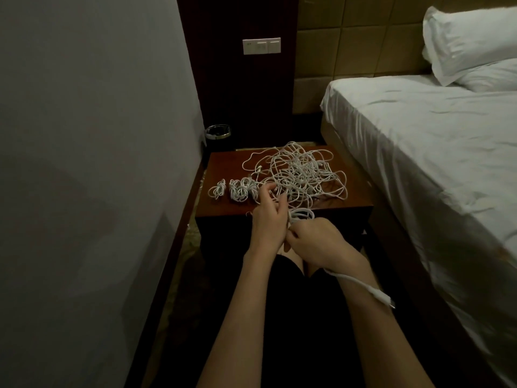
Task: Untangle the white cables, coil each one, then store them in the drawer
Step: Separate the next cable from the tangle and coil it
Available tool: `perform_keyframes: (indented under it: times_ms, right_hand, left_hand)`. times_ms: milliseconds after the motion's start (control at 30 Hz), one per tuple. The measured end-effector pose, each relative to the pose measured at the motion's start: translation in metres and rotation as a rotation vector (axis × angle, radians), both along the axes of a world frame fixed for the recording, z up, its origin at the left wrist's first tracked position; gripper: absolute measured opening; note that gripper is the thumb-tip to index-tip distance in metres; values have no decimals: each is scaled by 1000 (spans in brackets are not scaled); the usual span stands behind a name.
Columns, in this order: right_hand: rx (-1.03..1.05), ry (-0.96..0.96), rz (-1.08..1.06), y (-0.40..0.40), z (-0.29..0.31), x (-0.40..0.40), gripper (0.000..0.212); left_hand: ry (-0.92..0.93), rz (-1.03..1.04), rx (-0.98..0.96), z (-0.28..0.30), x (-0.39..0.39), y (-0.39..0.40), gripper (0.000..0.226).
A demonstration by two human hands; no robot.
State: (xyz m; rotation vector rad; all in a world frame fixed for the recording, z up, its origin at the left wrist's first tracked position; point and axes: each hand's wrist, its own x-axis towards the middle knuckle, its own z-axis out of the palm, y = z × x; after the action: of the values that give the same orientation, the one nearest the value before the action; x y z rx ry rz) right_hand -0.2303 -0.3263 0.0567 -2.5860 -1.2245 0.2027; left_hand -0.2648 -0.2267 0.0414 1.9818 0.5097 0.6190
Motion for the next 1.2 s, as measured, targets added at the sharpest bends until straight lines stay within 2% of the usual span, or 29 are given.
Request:
perform_keyframes:
  times_ms: [133, 267, 333, 433, 500, 600, 700, 767, 833, 867, 967, 1033, 1100, 1200]
  right_hand:
    - [-38, 104, 67, -7, 8, 6, 24]
    - [102, 163, 98, -20, 26, 8, 23]
    - [170, 119, 107, -26, 36, 7, 18]
    - [348, 119, 102, -40, 43, 10, 11]
    - [493, 284, 78, -48, 38, 15, 11]
    - [740, 669, -6, -54, 21, 24, 22]
    - [899, 942, -86, -38, 0, 19, 15]
    - [940, 1013, -121, -25, -6, 9, 26]
    - [855, 984, -136, -13, 2, -6, 33]
    - [749, 879, -128, -9, 9, -12, 36]
    - [217, 344, -25, -5, 35, -24, 30]
    - [22, 142, 14, -4, 44, -27, 35]
    - [-31, 90, 49, -2, 43, -27, 37]
    - [84, 203, 77, -5, 38, -15, 32]
  left_hand:
    - [8, -25, 20, 1, -1, -2, 24]
    - [54, -51, 79, 0, -2, -2, 25]
    - [104, -118, 92, 2, -3, 0, 28]
    - [186, -330, -26, 6, -6, 1, 39]
    - [174, -460, -126, 10, -12, 0, 49]
    - [31, -510, -235, 21, -17, -8, 52]
    - [-138, -450, -314, 24, -15, -16, 44]
    - [-196, -296, -299, 24, -13, -14, 37]
    - [-191, -76, -129, 22, -10, -7, 31]
    - [-184, 16, -41, 19, -9, -2, 28]
    - [-171, 151, 78, 9, -5, 6, 24]
    - [-140, 170, 98, 0, -5, 9, 23]
    - [-118, 168, 116, -4, -5, 11, 23]
    - [-59, 109, 105, -1, -7, 9, 21]
